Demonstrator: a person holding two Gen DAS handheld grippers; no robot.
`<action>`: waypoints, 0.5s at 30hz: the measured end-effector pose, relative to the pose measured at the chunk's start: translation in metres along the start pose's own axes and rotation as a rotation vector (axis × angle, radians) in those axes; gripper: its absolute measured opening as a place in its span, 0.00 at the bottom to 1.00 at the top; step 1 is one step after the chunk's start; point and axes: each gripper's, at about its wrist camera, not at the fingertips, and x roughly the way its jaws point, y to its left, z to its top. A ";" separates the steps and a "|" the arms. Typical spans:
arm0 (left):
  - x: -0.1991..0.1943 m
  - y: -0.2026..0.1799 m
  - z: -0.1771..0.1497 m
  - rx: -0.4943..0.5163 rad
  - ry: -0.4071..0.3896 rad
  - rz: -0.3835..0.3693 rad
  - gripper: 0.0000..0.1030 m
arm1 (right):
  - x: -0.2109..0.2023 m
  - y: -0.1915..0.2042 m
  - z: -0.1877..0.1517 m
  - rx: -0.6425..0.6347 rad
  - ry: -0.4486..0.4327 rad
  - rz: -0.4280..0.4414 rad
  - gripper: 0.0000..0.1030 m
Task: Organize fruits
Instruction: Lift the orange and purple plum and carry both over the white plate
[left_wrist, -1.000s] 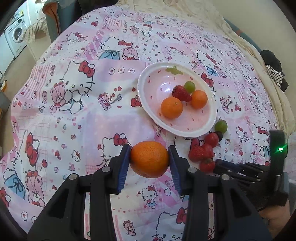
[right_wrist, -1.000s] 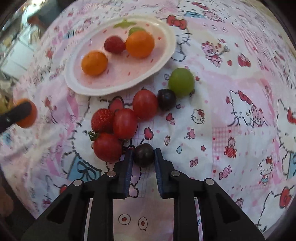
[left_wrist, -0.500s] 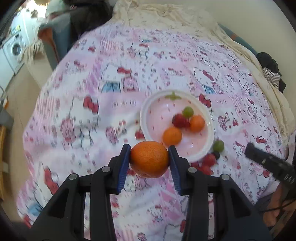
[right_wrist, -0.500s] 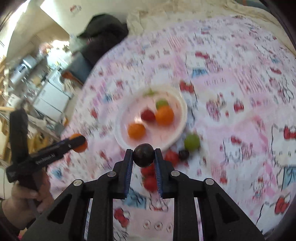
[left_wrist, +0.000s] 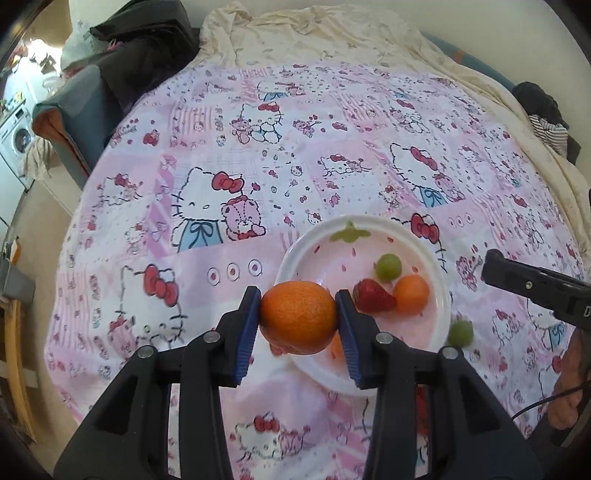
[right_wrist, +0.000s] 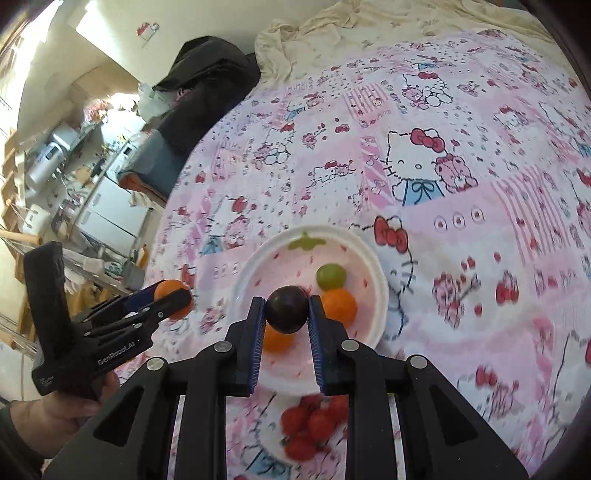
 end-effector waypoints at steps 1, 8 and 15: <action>0.005 0.001 0.001 -0.008 0.003 -0.005 0.36 | 0.005 -0.002 0.003 -0.006 0.005 -0.007 0.23; 0.038 0.000 0.004 -0.014 0.009 -0.015 0.36 | 0.040 -0.024 0.014 0.022 0.058 -0.051 0.23; 0.061 0.003 -0.002 -0.055 0.019 -0.020 0.36 | 0.062 -0.043 0.008 0.061 0.107 -0.095 0.24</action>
